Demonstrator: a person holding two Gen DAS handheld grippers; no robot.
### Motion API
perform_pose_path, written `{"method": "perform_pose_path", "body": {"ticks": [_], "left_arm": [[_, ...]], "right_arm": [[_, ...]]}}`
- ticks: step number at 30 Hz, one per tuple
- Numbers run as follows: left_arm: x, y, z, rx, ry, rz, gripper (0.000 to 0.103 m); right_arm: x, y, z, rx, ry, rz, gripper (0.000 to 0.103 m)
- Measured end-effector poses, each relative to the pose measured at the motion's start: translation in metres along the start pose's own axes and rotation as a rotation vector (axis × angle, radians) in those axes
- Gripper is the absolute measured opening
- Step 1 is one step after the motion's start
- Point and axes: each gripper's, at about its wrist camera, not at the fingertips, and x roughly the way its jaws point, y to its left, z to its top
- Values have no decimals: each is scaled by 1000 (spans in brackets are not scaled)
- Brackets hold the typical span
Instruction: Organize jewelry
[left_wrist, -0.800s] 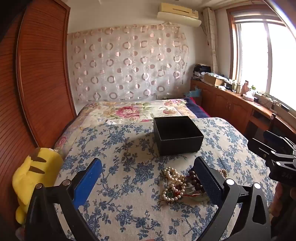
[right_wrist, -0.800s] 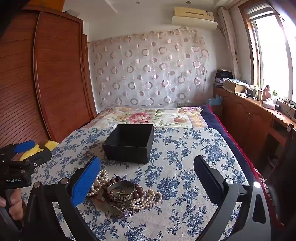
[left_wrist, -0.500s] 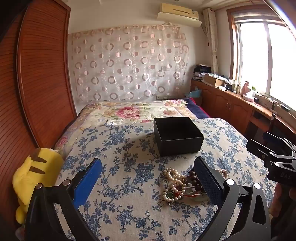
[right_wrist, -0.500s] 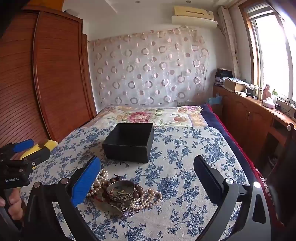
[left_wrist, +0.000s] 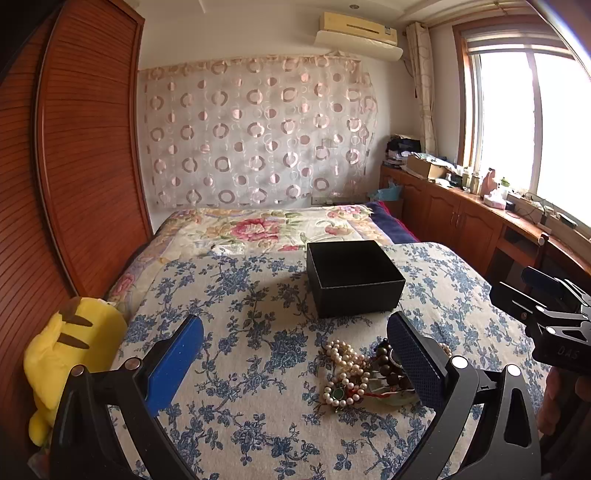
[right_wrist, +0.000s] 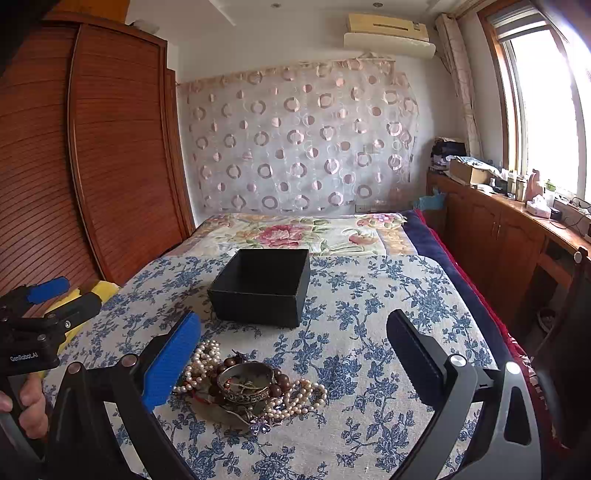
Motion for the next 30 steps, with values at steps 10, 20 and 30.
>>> {"method": "perform_pose_path", "body": {"ticks": [10,20,30], "left_arm": [[-3,0,3,0,-5,0,97],[-3,-1,4,1,-8,2,97],[-8,-2,7,1,-18,0,97]], "right_arm": [[-2,0,2,3,3,0,101],[-3,-1,4,5,4,1,101],[0,1,2,6,5,4,101]]}}
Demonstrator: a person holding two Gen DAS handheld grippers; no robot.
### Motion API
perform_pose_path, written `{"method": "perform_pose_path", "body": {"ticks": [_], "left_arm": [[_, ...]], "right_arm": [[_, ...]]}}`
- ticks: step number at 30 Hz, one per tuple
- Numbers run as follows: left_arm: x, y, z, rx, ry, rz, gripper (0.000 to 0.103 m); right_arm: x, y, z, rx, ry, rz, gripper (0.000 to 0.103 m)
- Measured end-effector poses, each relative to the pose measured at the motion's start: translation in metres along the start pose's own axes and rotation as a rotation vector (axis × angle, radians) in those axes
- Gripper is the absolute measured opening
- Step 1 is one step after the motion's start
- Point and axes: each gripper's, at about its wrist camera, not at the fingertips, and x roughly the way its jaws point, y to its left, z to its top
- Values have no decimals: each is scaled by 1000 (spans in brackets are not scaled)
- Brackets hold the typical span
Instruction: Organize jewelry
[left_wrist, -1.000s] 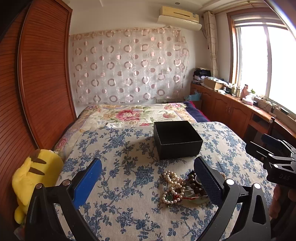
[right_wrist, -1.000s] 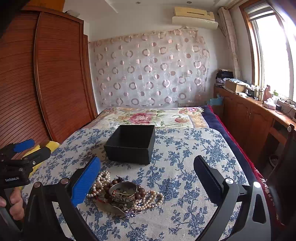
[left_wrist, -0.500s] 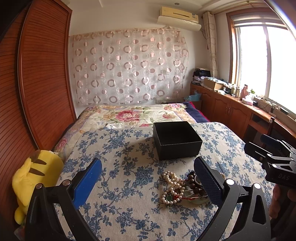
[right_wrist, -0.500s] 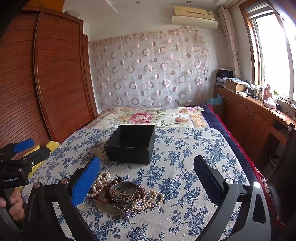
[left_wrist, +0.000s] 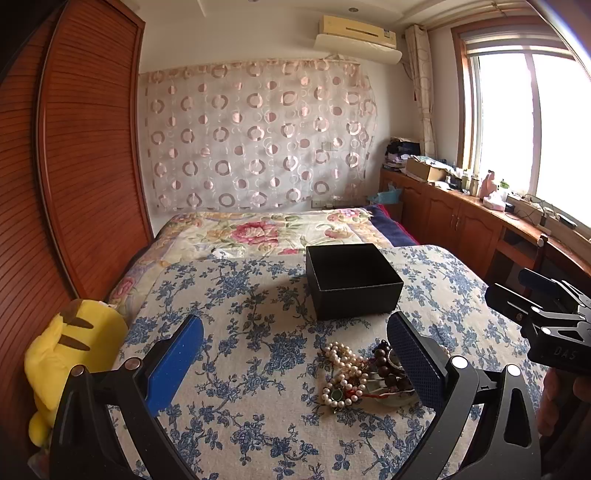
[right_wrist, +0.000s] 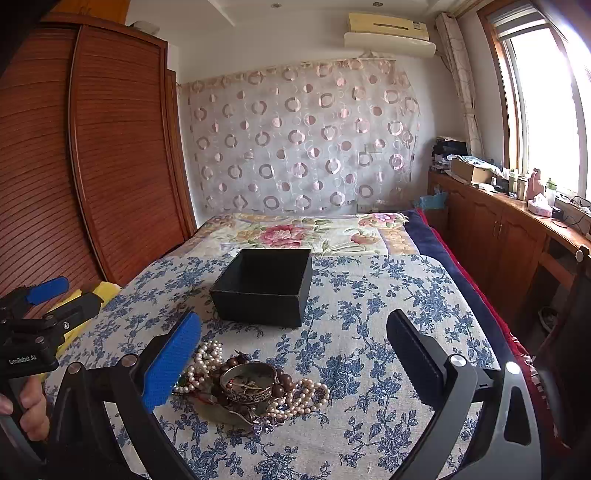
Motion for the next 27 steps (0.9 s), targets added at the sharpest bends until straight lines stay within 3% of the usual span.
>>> {"method": "perform_pose_path", "body": {"ticks": [27], "left_arm": [[-1,-1,-1,1,-2,0,97]], "right_arm": [[-1,1,1,2,-8,3,101]]}}
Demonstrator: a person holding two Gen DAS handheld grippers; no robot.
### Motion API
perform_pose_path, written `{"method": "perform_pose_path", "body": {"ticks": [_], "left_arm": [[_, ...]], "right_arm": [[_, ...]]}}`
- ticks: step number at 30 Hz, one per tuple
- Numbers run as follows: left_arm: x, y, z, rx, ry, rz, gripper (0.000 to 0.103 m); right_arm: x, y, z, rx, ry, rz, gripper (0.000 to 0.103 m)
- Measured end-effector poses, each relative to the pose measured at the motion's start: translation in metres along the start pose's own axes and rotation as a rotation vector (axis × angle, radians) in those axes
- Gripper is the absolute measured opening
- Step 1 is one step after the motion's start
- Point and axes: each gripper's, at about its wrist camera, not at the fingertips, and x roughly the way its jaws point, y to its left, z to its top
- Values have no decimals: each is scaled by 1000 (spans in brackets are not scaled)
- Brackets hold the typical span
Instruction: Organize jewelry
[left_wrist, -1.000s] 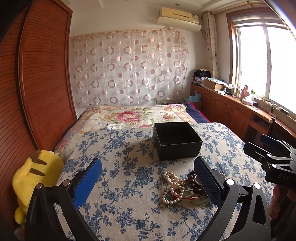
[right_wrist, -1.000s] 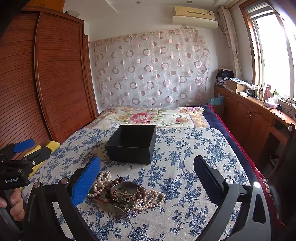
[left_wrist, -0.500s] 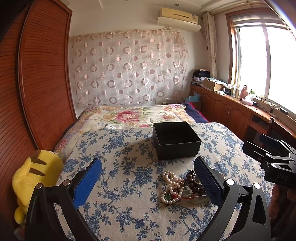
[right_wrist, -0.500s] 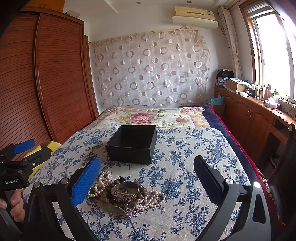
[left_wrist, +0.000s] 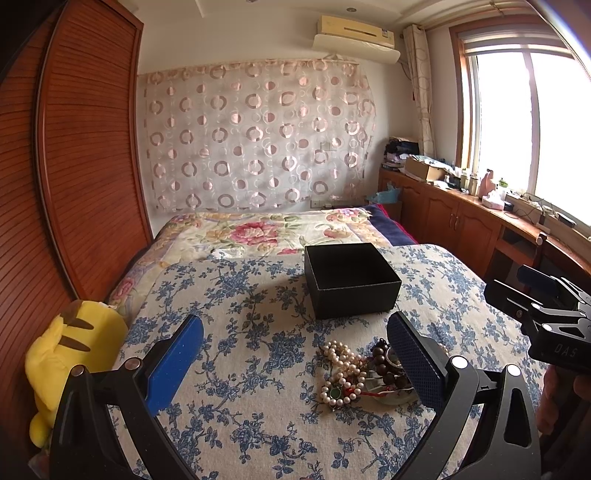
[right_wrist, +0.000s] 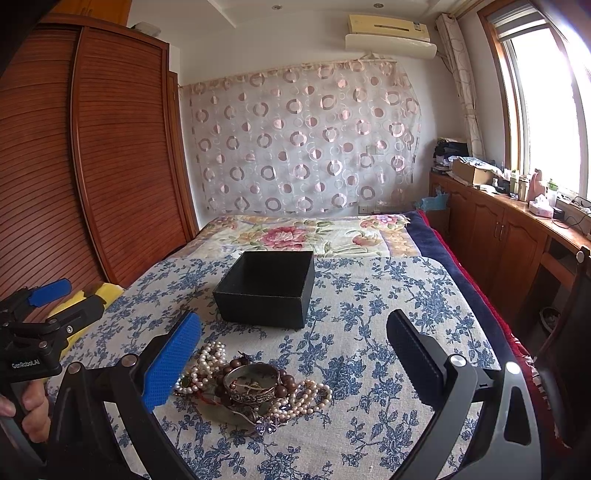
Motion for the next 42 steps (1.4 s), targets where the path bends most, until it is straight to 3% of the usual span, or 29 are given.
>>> {"method": "perform_pose_path", "body": {"ticks": [18,31,36,42], "left_arm": [[14,1,-12,5,50,-13,97],[49,-14,-32,49,177,-143,97],[58,-20,-39,67,209,-169,97],[71,-18,-48,62,260,-176,97]], "right_arm": [[8,9,-2,-15,29,32,101],[19,-19,-42,-75,125,36,97],[30,-25,-56,-63,190,106,85],[49,-9,-56,-113,248,203,82]]}}
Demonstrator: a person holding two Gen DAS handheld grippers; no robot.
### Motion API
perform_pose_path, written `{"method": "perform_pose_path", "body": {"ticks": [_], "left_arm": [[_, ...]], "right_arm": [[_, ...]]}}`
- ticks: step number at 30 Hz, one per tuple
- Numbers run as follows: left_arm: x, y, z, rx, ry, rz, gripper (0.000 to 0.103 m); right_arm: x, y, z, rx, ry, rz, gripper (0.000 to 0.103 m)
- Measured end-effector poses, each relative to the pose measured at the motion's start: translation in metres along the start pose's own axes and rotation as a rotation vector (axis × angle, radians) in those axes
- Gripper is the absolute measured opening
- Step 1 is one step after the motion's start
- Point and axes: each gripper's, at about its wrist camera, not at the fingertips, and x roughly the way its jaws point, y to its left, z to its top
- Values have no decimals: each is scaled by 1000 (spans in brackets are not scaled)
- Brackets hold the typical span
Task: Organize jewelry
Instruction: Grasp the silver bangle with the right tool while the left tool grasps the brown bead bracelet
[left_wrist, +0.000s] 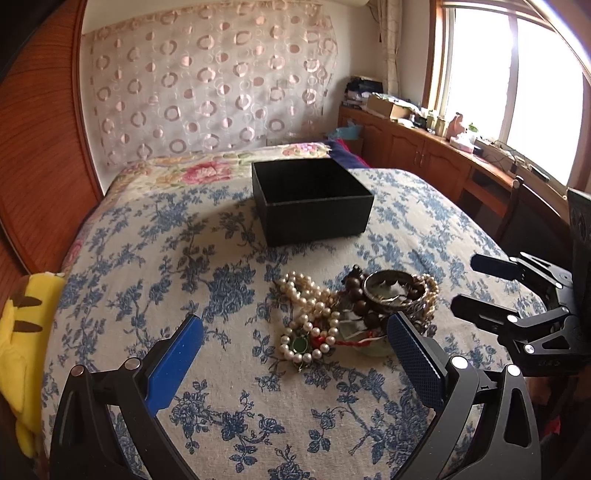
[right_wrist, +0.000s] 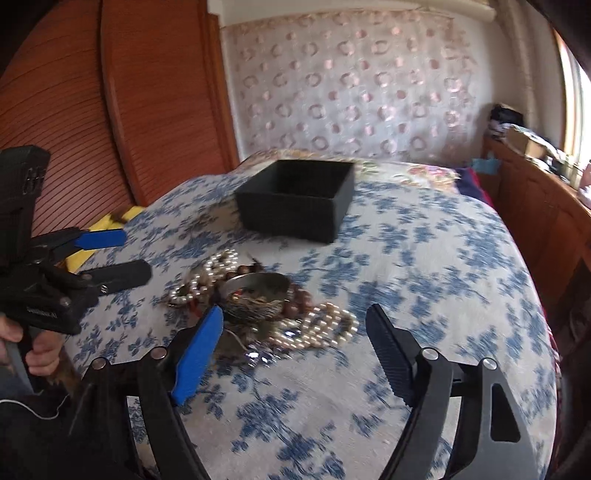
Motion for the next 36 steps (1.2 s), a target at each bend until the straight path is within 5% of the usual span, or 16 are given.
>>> {"method": "perform_pose_path", "body": {"ticks": [13,18,23,36], "left_arm": [[10,19,-6,-39,36,-29,82],[11,19,-7,-43,40,-35,82],[13,17,-6,-40,46,-58,81],[41,-22,17,49,96,-181,40]], "right_arm": [[66,13,26,-79,189,149,75],[71,17,29,-115,213,160,62],[64,12,30,-111,191,167,62],[26,-22,22,-61,102,74,62]]}}
